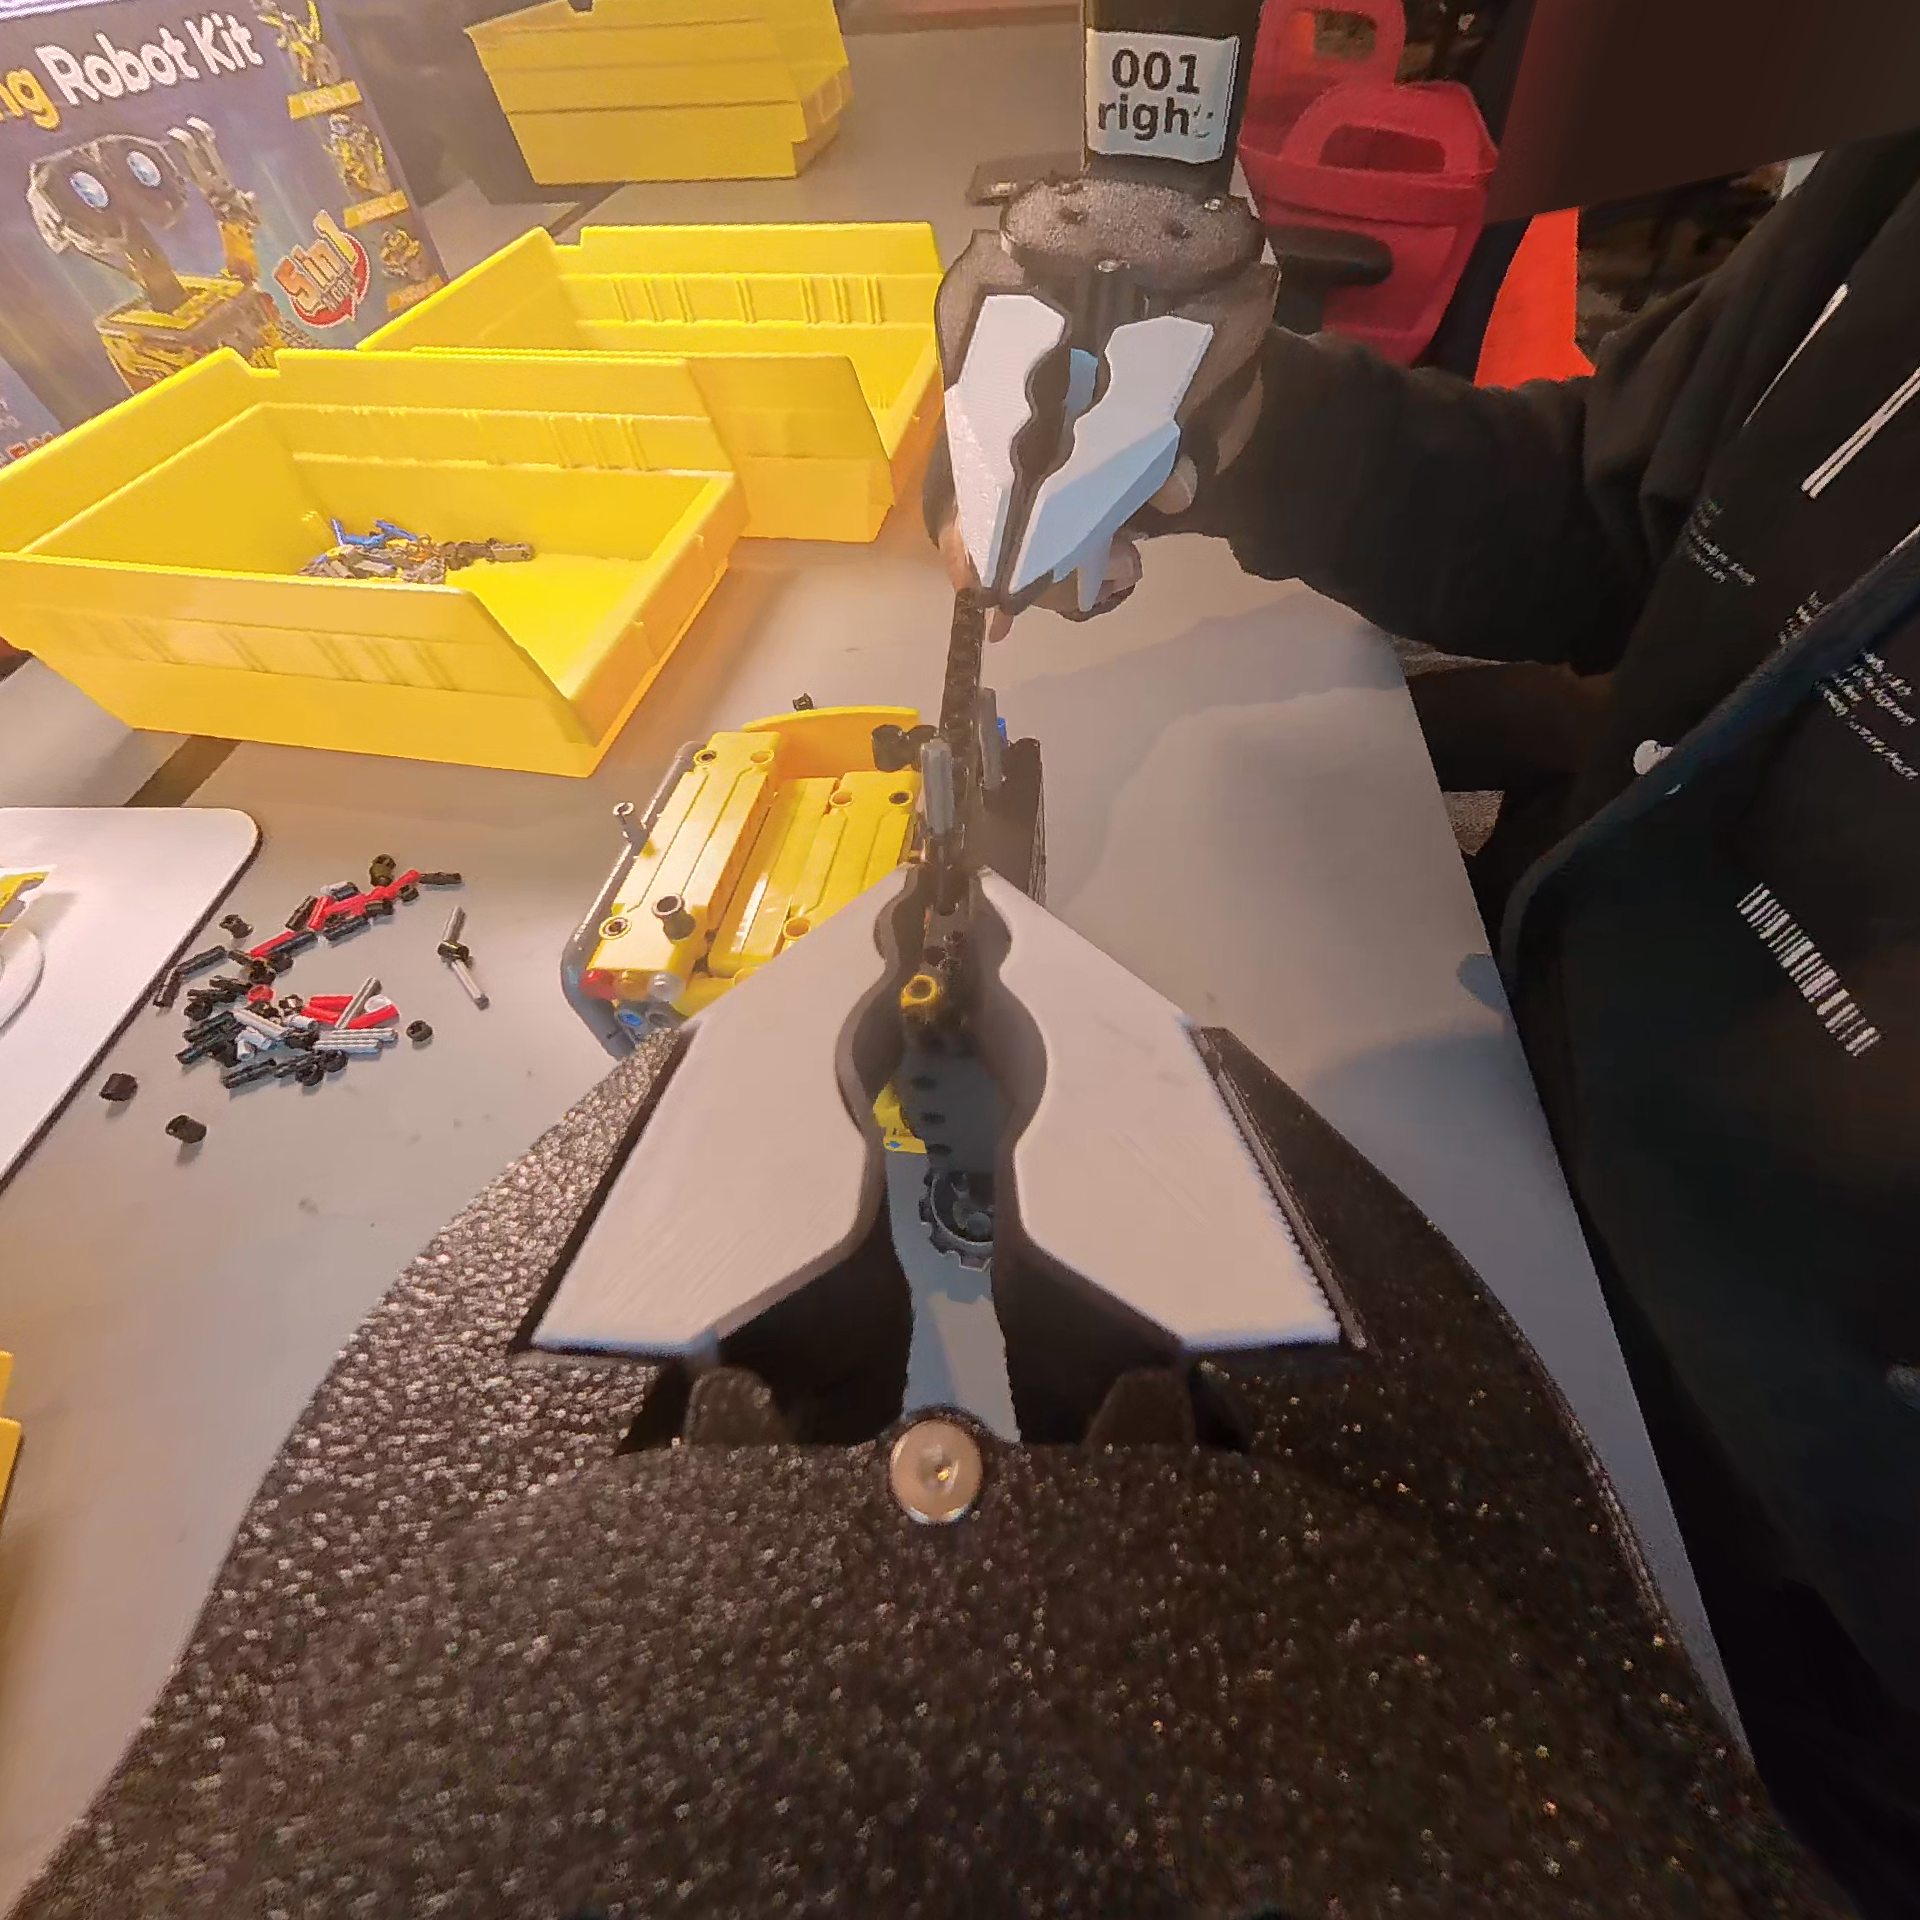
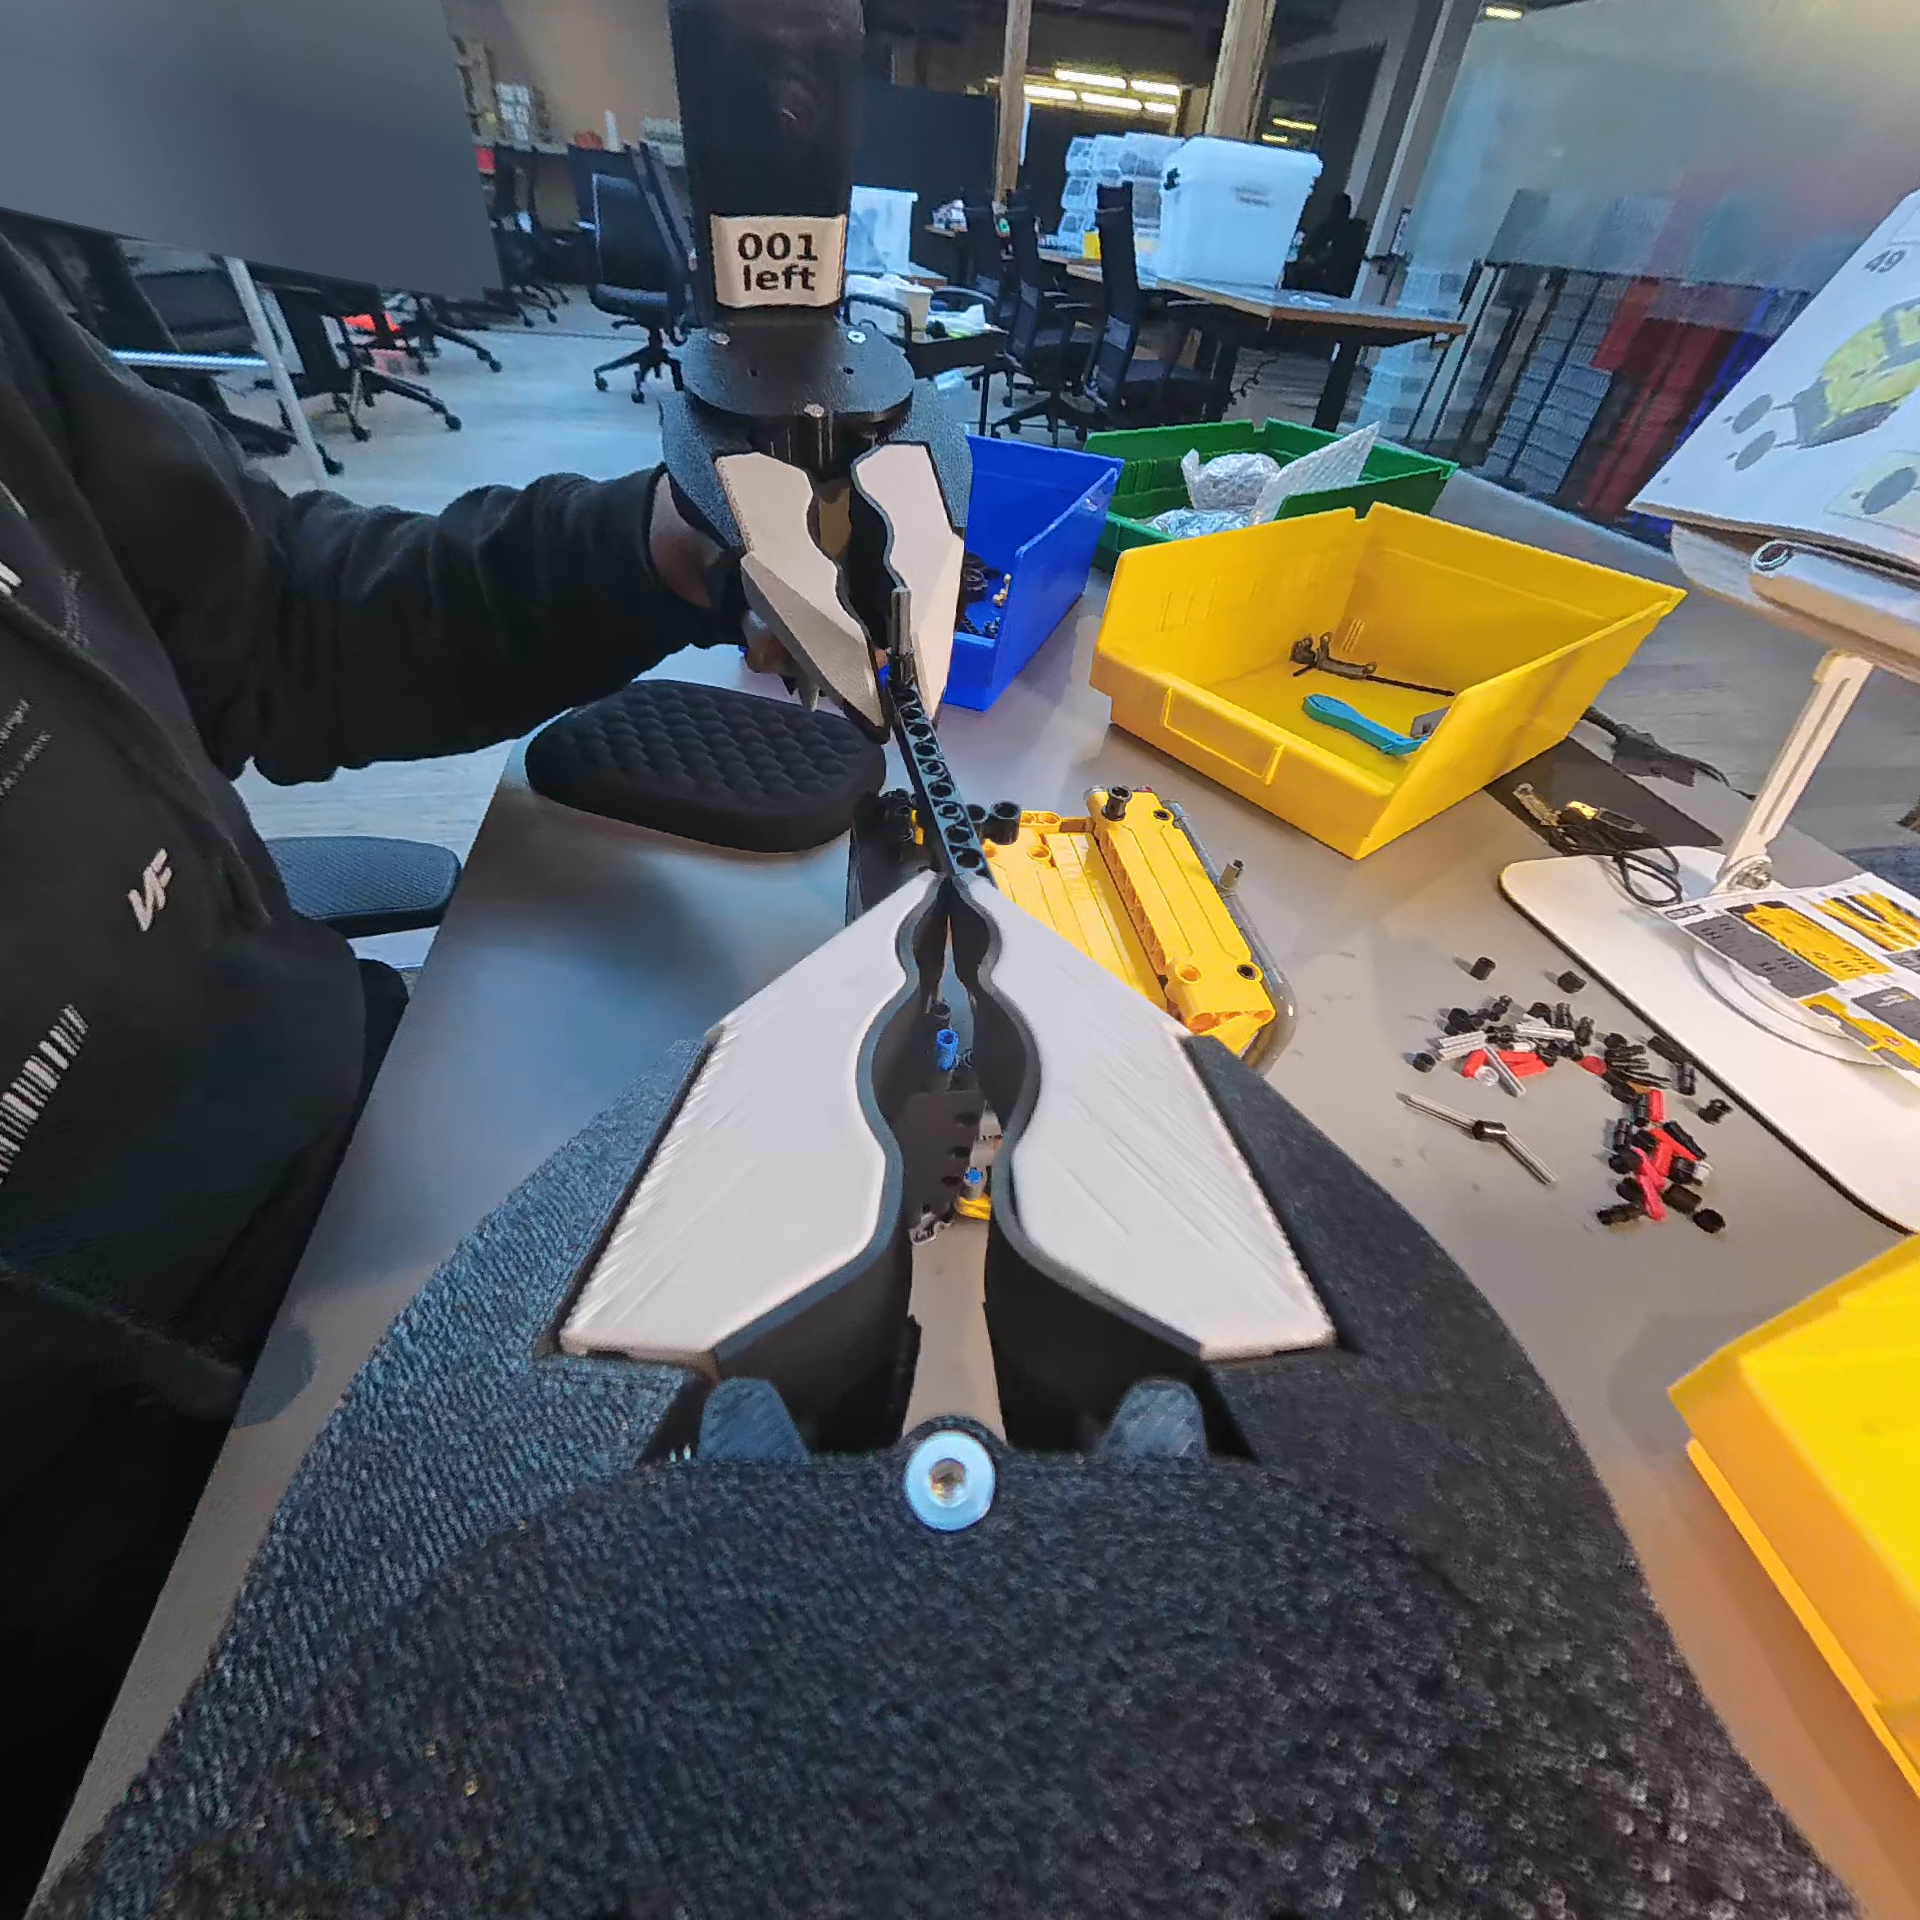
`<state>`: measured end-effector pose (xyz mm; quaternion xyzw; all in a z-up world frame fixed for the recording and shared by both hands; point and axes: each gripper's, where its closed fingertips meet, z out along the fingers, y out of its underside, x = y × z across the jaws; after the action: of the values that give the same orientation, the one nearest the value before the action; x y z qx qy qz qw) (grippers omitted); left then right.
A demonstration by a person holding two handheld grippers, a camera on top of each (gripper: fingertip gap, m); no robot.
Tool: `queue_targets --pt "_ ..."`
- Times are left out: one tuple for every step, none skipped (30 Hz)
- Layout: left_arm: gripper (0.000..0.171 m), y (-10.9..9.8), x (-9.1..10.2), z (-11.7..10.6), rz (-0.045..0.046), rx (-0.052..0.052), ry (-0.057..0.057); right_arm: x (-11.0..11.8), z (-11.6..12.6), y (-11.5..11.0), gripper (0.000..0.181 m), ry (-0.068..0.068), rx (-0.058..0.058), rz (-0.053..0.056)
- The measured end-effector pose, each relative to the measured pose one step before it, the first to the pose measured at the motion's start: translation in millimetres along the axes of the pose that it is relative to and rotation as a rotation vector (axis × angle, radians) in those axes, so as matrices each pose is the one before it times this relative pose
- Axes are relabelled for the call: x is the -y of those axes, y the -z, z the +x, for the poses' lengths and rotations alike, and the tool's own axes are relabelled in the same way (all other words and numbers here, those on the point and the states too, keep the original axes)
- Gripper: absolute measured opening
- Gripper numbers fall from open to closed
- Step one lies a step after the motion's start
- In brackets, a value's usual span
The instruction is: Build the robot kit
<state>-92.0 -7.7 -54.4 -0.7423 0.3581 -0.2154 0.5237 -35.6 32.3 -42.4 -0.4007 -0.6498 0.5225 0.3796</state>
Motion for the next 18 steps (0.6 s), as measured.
queue_targets --pt "0.005 0.07 0.34 -0.42 0.00208 0.0026 -0.0060 0.39 0.39 -0.38 0.000 0.0039 -0.0013 0.0033" --pt "0.005 0.11 0.59 0.46 0.00073 -0.0038 -0.0047 0.64 0.53 0.01 0.000 0.0023 -0.0012 0.0043" --pt "0.005 0.16 1.05 0.75 0.00321 -0.0069 -0.0027 0.95 0.47 0.21 0.001 0.0011 0.0008 0.0064" --pt "0.005 0.30 1.14 0.12 0.00352 -0.0026 -0.0030 1.29 0.82 0.47 0.004 0.0008 0.0003 0.0079" --pt "0.005 0.35 0.61 -0.74 0.00100 0.0019 -0.0034 1.00 1.10 0.70 0.008 -0.0003 0.0000 0.0077" --pt "0.005 0.47 0.82 -0.86 0.00327 0.0022 -0.0029 0.96 1.15 0.82 0.010 -0.0019 0.0008 0.0076" --pt "0.004 0.54 1.26 -0.40 0.00849 -0.0008 0.0001 0.83 1.06 0.86 0.013 -0.0027 0.0019 0.0089" --pt "0.004 0.34 1.42 0.02 0.01017 -0.0042 0.0022 0.76 0.96 0.68 0.016 -0.0040 0.0025 0.0088" --pt "0.004 0.02 0.71 0.34 0.00746 -0.0057 0.0006 0.25 0.54 0.34 0.018 -0.0045 0.0035 0.0060" --pt "0.004 -0.37 -0.03 -0.37 0.00342 -0.0008 -0.0013 -0.19 0.55 0.02 0.018 -0.0026 0.0032 0.0045" --pt "0.004 -0.59 -0.39 -0.55 0.00248 0.0001 -0.0012 -0.82 0.46 -0.17 0.018 -0.0011 0.0030 0.0025" --pt "0.004 -0.76 -0.14 0.20 0.00427 -0.0058 0.0008 -1.11 0.33 -0.26 0.018 -0.0012 0.0032 0.0002" --pt "0.004 -0.95 -0.29 0.27 0.00432 -0.0068 0.0019 -0.96 0.35 -0.09 0.018 -0.0019 0.0034 0.0015" --pt "0.004 -0.91 -0.35 -0.17 0.00394 -0.0045 0.0005 -0.70 0.35 -0.20 0.017 -0.0037 0.0035 0.0026" --pt "0.004 -0.91 -0.25 -0.04 0.00468 -0.0044 -0.0005 -0.93 0.06 -0.20 0.013 -0.0037 0.0053 0.0009" --pt "0.004 -1.02 -0.55 -0.37 0.00208 -0.0040 0.0012 -0.45 -0.15 -0.20 0.010 -0.0003 0.0051 0.0027" --pt "0.004 -0.72 -0.51 -0.85 0.00139 -0.0006 -0.0003 -0.01 0.08 -0.08 0.010 0.0002 0.0022 0.0046" --pt "0.004 -0.26 0.06 -0.81 0.00562 -0.0017 -0.0008 -0.04 0.78 0.15 0.009 -0.0021 -0.0013 0.0039"
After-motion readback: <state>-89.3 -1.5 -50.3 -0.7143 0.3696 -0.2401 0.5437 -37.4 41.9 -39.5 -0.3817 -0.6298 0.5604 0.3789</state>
